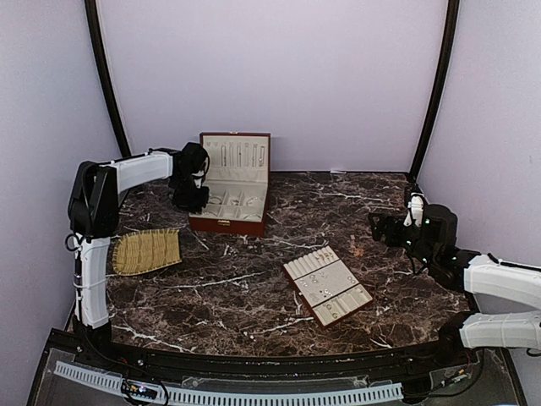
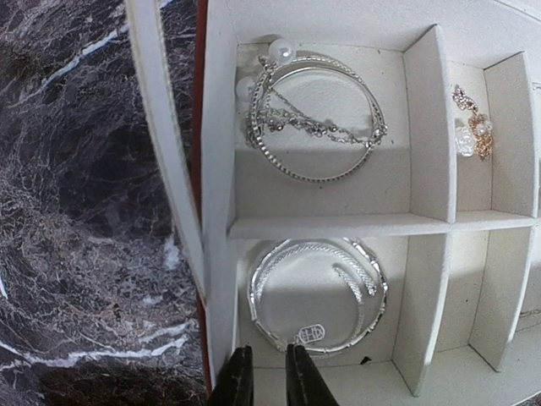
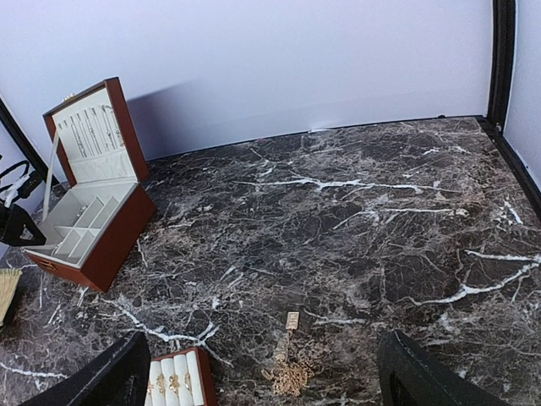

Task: Organize the mixed jewelry
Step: Place the bangle in the larger divider, then pick up the earring from the center of the board.

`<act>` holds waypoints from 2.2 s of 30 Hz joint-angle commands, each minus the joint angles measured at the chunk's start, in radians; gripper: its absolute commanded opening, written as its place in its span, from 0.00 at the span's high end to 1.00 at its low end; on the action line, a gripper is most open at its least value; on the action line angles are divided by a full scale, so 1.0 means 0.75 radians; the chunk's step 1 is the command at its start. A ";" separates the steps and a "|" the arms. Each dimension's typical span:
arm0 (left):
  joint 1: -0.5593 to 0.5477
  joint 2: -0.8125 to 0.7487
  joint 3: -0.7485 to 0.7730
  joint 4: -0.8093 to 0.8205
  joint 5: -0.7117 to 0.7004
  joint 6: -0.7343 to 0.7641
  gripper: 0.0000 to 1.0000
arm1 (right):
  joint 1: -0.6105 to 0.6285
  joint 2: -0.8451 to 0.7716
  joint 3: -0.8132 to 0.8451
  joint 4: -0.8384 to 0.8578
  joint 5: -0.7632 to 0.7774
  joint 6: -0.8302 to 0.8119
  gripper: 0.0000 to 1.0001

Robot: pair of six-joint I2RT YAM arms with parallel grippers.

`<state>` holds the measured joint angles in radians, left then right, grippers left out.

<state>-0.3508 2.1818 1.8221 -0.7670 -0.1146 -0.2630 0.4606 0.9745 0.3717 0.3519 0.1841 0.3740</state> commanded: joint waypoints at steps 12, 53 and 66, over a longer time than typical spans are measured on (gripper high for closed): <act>0.003 -0.057 0.046 -0.021 0.054 0.081 0.46 | -0.007 -0.016 -0.003 0.051 0.009 -0.013 0.05; -0.818 -0.918 -1.219 0.669 0.542 0.509 0.47 | 0.024 -0.048 -0.040 0.017 -0.104 -0.075 0.09; -1.020 -0.832 -1.334 0.738 0.392 0.520 0.63 | 0.024 -0.095 -0.116 0.041 0.004 -0.105 0.10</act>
<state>-1.0836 1.5414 0.8410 -0.2340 0.2157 0.1101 0.4732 0.9211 0.2893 0.3569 0.1459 0.3122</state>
